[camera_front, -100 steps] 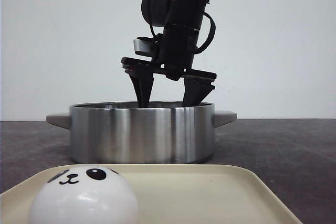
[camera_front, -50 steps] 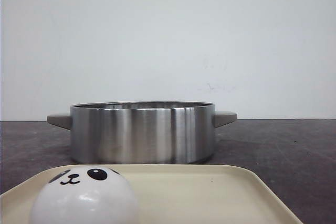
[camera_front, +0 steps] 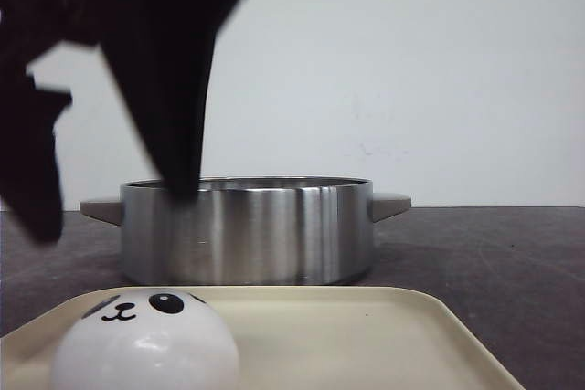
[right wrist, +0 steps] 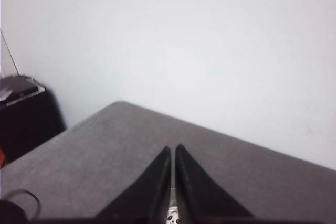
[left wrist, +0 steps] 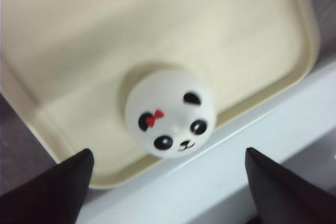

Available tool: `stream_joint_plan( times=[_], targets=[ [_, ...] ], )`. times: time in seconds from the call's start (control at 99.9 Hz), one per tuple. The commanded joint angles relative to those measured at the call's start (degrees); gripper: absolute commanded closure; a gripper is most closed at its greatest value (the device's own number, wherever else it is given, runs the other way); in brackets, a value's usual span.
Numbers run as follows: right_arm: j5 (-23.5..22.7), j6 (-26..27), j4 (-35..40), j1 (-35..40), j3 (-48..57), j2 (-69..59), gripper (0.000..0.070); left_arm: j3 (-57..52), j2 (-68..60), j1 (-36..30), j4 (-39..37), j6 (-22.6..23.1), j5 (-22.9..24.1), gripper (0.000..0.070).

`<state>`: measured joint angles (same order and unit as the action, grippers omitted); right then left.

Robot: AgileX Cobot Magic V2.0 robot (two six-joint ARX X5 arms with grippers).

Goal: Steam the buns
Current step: 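Lower the left gripper onto the last panda bun and grasp it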

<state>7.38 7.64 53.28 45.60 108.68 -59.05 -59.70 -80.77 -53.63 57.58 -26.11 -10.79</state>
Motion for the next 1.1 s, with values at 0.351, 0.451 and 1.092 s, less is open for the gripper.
stream_joint_plan(
  times=[0.351, 0.451, 1.092],
  targets=[
    [0.2, -0.3, 4.5, 0.5, 0.9, -0.4, 0.0694, -0.4, -11.2, -2.8, -3.0, 0.7, -0.2, 0.0144],
    [0.2, -0.3, 5.3, 0.5, 0.9, -0.4, 0.0694, -0.4, -12.0, -2.8, -4.0, 0.6, 0.5, 0.0146],
    [0.2, -0.2, 5.5, 0.5, 0.9, 0.0, 0.0694, -5.7, -6.5, -2.8, -0.7, 6.1, 1.5, 0.0700]
  ],
)
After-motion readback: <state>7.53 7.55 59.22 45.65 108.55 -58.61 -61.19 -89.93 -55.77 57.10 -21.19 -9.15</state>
